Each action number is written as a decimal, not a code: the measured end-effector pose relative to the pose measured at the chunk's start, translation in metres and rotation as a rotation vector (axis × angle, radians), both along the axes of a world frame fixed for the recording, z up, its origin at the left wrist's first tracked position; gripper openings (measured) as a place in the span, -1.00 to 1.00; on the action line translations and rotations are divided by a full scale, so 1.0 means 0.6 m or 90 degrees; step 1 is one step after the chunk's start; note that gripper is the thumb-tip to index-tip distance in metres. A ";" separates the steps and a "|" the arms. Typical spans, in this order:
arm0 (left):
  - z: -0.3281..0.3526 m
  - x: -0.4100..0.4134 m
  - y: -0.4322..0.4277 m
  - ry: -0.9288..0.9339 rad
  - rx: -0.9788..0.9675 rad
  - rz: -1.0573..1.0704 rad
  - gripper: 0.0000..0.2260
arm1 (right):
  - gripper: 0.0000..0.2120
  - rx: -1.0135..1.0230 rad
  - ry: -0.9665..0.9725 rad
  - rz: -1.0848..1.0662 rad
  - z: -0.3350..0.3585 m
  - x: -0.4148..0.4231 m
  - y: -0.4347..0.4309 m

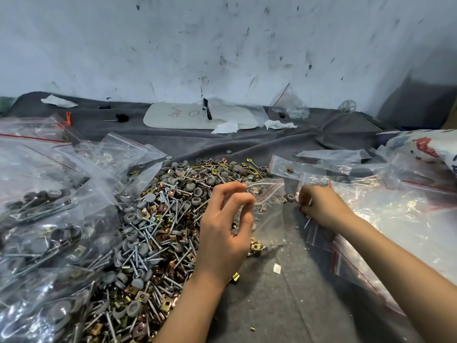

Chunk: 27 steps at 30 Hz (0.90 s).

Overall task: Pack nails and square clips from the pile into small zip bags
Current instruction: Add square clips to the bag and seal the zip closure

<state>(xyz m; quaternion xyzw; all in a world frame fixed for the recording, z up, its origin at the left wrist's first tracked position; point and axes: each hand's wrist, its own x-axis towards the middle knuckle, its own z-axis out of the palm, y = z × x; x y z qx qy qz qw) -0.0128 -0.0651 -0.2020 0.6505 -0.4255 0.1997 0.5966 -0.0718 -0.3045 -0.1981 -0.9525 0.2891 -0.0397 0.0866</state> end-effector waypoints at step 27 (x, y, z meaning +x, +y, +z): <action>0.001 0.002 0.003 0.019 -0.016 0.033 -0.88 | -0.90 0.209 -0.392 0.029 0.090 -0.007 0.088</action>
